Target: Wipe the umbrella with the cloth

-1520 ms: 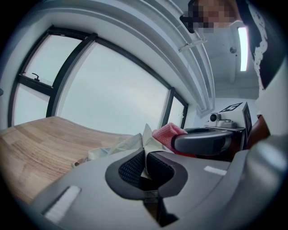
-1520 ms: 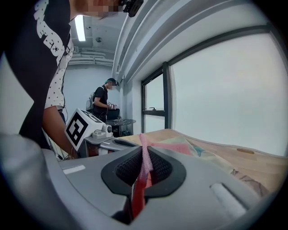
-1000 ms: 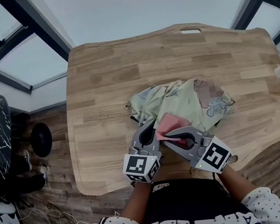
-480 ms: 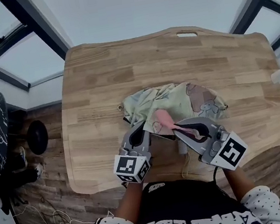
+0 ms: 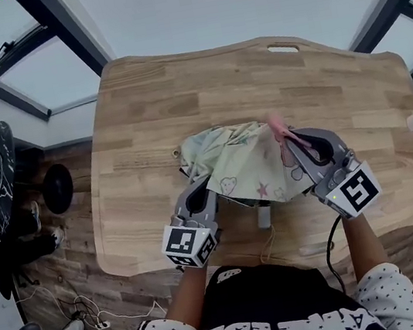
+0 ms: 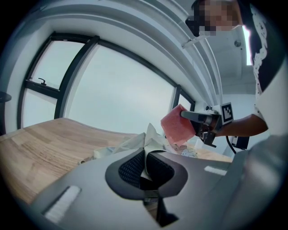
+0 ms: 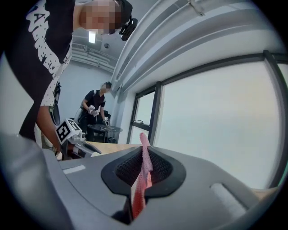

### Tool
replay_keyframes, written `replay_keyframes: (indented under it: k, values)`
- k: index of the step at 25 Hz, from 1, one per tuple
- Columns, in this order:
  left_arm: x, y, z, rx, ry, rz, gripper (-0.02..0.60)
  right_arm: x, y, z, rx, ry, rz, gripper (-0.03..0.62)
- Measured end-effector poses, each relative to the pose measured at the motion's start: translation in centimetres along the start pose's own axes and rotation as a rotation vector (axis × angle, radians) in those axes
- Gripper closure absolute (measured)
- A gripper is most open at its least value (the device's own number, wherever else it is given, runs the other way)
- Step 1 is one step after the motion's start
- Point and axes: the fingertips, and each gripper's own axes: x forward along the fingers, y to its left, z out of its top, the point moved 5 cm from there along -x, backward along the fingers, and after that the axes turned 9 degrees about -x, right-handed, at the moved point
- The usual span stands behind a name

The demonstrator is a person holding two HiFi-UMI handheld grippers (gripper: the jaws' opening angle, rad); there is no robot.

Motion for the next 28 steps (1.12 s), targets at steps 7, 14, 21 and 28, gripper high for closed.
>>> replay_keyframes:
  k: [7,14,21,28]
  values:
    - [-0.2,-0.4,0.3,0.016,-0.004,0.025,0.581,1.5,-0.6,-3.0,0.007,0.058,0.030,0.567]
    - [-0.5,-0.6,0.3,0.010,-0.012,0.043,0.581,2.2,3.7,-6.0,-0.011,0.133,0.221,0.568]
    - [-0.7,-0.7,0.4,0.011,-0.010,0.044,0.581,1.3,7.9,-7.4,-0.010,0.148,0.357,0.567]
    - [-0.8,-0.8,0.3,0.012,-0.011,0.043,0.581,-0.3,10.4,-7.8,0.044,0.151,0.389,0.568]
